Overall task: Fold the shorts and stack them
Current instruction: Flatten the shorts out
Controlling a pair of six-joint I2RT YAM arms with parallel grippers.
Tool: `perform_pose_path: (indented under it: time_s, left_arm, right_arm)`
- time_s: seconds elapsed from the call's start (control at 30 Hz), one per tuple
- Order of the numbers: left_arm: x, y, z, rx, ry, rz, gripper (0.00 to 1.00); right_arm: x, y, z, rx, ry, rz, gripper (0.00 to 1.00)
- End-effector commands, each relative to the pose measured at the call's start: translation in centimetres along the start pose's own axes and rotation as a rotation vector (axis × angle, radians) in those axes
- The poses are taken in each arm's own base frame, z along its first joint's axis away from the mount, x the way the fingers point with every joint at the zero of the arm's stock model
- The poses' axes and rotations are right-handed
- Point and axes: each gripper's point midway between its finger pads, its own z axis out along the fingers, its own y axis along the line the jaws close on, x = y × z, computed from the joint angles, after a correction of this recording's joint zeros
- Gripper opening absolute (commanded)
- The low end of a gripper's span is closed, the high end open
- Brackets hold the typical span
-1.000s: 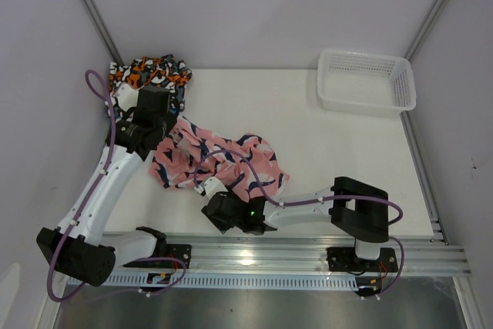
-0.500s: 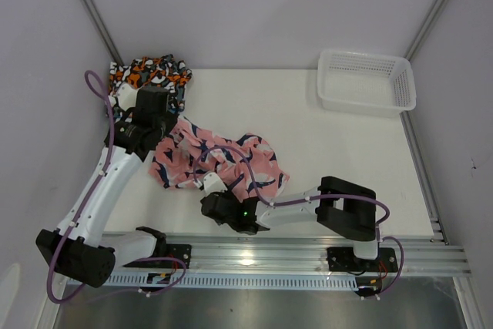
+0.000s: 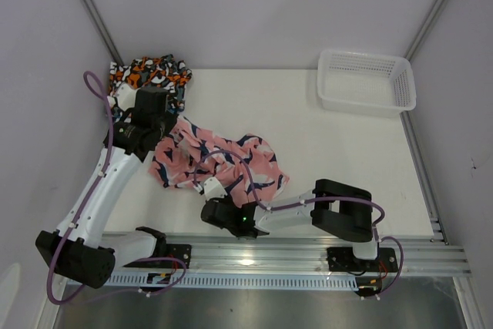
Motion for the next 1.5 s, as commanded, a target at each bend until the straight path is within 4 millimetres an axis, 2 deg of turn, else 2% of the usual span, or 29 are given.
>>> perform_pose_path:
  time_s: [0.0,0.03,0.13,0.17,0.23,0.27,0.3,0.33,0.37,0.4,0.43,0.47,0.5,0.53,0.57,0.63,0.73,0.77,0.87,0.9,0.97,1.0,1.03,1.2,1.23,1.27,1.37,1.43,1.47]
  left_arm:
    - [-1.0,-0.4,-0.6,0.038,-0.027,-0.009,0.00]
    - [-0.9,-0.3,-0.5,0.034,-0.025,-0.007,0.00]
    - [-1.1,-0.3,-0.5,0.035,-0.027,-0.011,0.00]
    - [-1.2,-0.3,-0.6,0.036,-0.029,-0.011,0.00]
    - [-1.5,-0.2,-0.5,0.036,-0.031,-0.009,0.00]
    - [-1.9,-0.5,-0.7,0.047,-0.036,-0.012,0.00]
    - [-2.3,-0.3,-0.7,0.042,-0.041,-0.013,0.00]
    - [-2.7,-0.7,-0.7,0.045,-0.046,-0.008,0.00]
    - [-2.9,-0.7,-0.7,0.039,-0.044,-0.006,0.00]
    - [-3.4,-0.4,-0.6,0.028,-0.047,-0.007,0.00]
    - [-3.9,-1.0,-1.0,0.039,-0.046,-0.007,0.00]
    - [-4.2,-0.9,-0.8,0.030,-0.046,-0.006,0.00]
    - [-4.4,-1.0,-0.9,0.033,-0.044,-0.005,0.00]
    - [-5.0,-1.6,-1.4,0.052,-0.050,-0.003,0.00]
    - [-5.5,-2.0,-1.8,0.064,-0.051,-0.006,0.00]
    - [-6.4,-2.7,-2.7,0.089,-0.065,0.006,0.00]
    - [-8.4,-3.4,-4.5,0.132,-0.086,0.012,0.00]
    - [-9.5,-3.8,-5.6,0.158,-0.096,0.003,0.00]
    - [-10.7,-3.4,-7.1,0.166,-0.109,0.025,0.00]
    - [-11.8,-4.1,-8.7,0.203,-0.133,0.019,0.00]
    - [-12.9,-3.9,-10.4,0.214,-0.151,0.021,0.00]
    - [-13.1,-4.0,-11.1,0.228,-0.151,0.022,0.00]
    - [-14.0,-4.2,-13.3,0.260,-0.178,0.022,0.00]
    - [-15.2,-4.0,-19.1,0.371,-0.250,-0.003,0.00]
    - [-15.2,-4.0,-20.0,0.393,-0.259,-0.009,0.00]
    - [-15.5,-3.7,-21.5,0.423,-0.282,-0.019,0.00]
    - [-16.3,-3.1,-24.3,0.467,-0.343,-0.049,0.00]
    - [-17.1,-3.0,-25.9,0.503,-0.391,-0.077,0.00]
    - [-17.5,-2.9,-26.6,0.518,-0.416,-0.089,0.00]
  right_arm:
    - [0.3,-0.9,-0.8,0.049,-0.006,0.016,0.00]
    - [-1.2,-1.1,-1.9,0.049,-0.039,0.029,0.00]
    - [-2.5,-2.0,-4.5,0.051,-0.076,0.022,0.00]
    - [-4.3,-2.3,-6.7,0.030,-0.117,0.026,0.00]
    - [-4.7,-2.9,-8.9,0.002,-0.134,0.011,0.00]
    - [-6.2,-3.7,-11.5,-0.025,-0.171,0.028,0.00]
    - [-6.5,-4.1,-12.8,-0.049,-0.179,0.015,0.00]
    - [-5.8,-5.2,-13.9,-0.045,-0.161,-0.006,0.00]
    - [-6.2,-5.9,-15.1,-0.053,-0.174,0.002,0.00]
    - [-7.8,-7.0,-17.8,-0.086,-0.226,0.033,0.00]
    - [-7.6,-7.9,-19.0,-0.084,-0.218,0.026,0.00]
    - [-8.1,-8.7,-20.2,-0.087,-0.239,0.038,0.00]
    - [-9.2,-10.0,-22.4,-0.091,-0.291,0.081,0.00]
    - [-9.0,-10.8,-23.3,-0.084,-0.293,0.077,0.00]
    - [-9.7,-11.7,-24.9,-0.095,-0.335,0.104,0.00]
    - [-9.3,-12.9,-26.0,-0.077,-0.333,0.123,0.00]
    - [-9.2,-13.6,-27.8,-0.100,-0.345,0.164,0.00]
    - [-9.3,-13.2,-28.5,-0.131,-0.352,0.167,0.00]
    - [-9.1,-12.2,-30.3,-0.208,-0.355,0.167,0.00]
    - [-9.7,-12.0,-31.2,-0.236,-0.365,0.174,0.00]
    - [-9.8,-10.7,-32.5,-0.325,-0.357,0.162,0.00]
    - [-10.5,-10.0,-33.7,-0.378,-0.369,0.161,0.00]
    - [-10.9,-9.2,-34.5,-0.420,-0.373,0.158,0.00]
    - [-13.1,-6.0,-39.1,-0.641,-0.418,0.110,0.00]
    - [-14.2,-5.8,-40.5,-0.681,-0.451,0.120,0.00]
    - [-14.6,-5.5,-41.5,-0.719,-0.462,0.112,0.00]
    - [-16.7,-5.1,-44.7,-0.811,-0.518,0.115,0.00]
    - [-17.6,-5.5,-45.9,-0.825,-0.544,0.109,0.00]
    - [-18.7,-6.1,-47.3,-0.839,-0.577,0.121,0.00]
